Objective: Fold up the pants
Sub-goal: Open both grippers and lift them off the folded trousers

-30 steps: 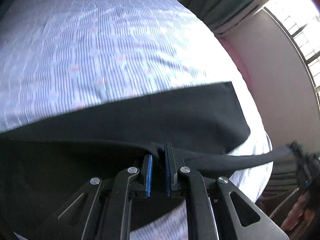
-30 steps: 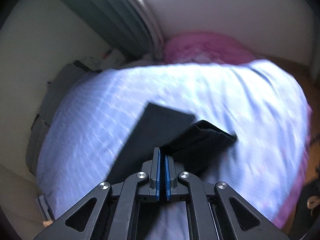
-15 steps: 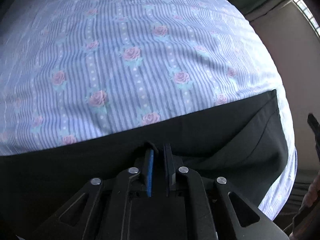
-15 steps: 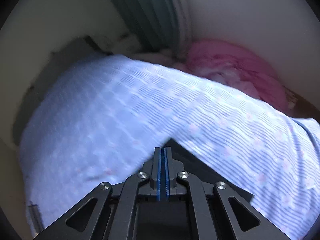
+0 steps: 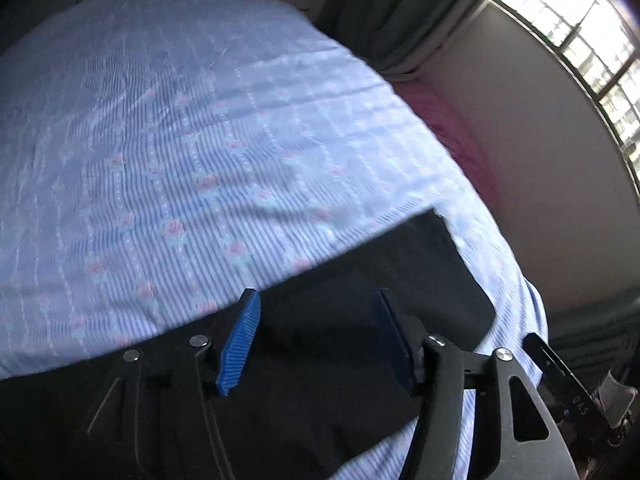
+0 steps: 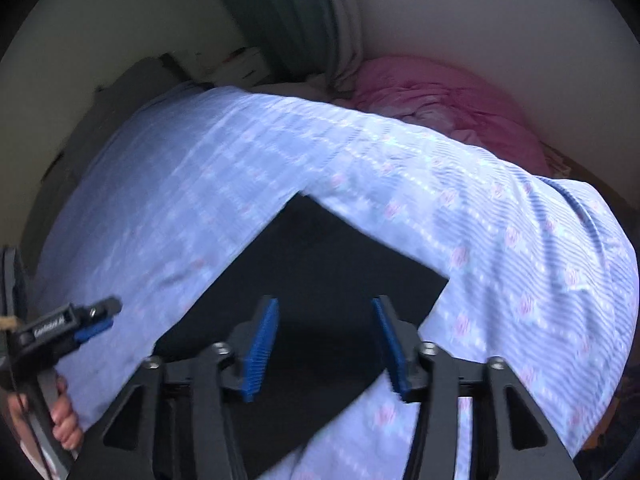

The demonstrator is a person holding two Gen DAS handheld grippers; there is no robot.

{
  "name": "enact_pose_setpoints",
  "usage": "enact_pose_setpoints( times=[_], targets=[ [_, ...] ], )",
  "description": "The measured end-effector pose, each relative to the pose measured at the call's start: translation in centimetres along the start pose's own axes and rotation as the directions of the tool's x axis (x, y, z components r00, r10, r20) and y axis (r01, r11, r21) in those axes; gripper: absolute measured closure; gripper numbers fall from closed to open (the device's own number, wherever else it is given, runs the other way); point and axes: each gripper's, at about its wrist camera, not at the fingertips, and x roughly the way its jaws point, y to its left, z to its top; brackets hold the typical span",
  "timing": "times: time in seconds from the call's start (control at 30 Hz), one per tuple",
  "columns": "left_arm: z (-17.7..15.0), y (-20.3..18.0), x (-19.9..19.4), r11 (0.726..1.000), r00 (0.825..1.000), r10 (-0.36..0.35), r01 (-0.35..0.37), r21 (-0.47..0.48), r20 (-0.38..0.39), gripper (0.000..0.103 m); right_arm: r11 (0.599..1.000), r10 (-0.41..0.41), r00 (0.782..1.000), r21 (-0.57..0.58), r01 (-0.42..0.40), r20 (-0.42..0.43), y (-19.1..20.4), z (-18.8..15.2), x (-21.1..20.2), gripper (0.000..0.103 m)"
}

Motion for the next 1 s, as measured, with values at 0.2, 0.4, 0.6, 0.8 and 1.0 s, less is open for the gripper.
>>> enact_pose_setpoints(
  times=[0.2, 0.4, 0.6, 0.8, 1.0],
  targets=[
    [-7.1, -0.7, -6.4, 0.999, 0.998, 0.04, -0.039, -0.01, 0.041, 0.036, 0.984, 0.054, 0.998, -0.168, -0.06, -0.036, 3.0, -3.2, -5.3, 0.04],
    [-16.0, 2.5, -13.5, 0.985, 0.986, 0.154, -0.148, -0.088, 0.064, 0.036, 0.932, 0.121, 0.984, -0.327, -0.158, -0.129, 6.7, -7.9, -9.9, 0.04],
    [-24.5, 6.7, -20.6, 0.943, 0.957, 0.269, -0.24, -0.229, 0.104, 0.036, 0.863, 0.204, 0.946, -0.411, -0.296, -0.253, 11.2, -12.9, -13.0, 0.04],
    [-32.5, 11.6, -26.8, 0.875, 0.933, 0.339, -0.267, -0.404, 0.119, 0.035, 0.765, 0.251, 0.904, -0.501, -0.404, -0.346, 16.5, -18.6, -15.9, 0.04],
    [-39.9, 17.2, -32.8, 0.816, 0.899, 0.424, -0.325, -0.479, 0.113, 0.035, 0.664, 0.254, 0.865, -0.572, -0.481, -0.433, 22.9, -25.4, -18.6, 0.04]
  ],
)
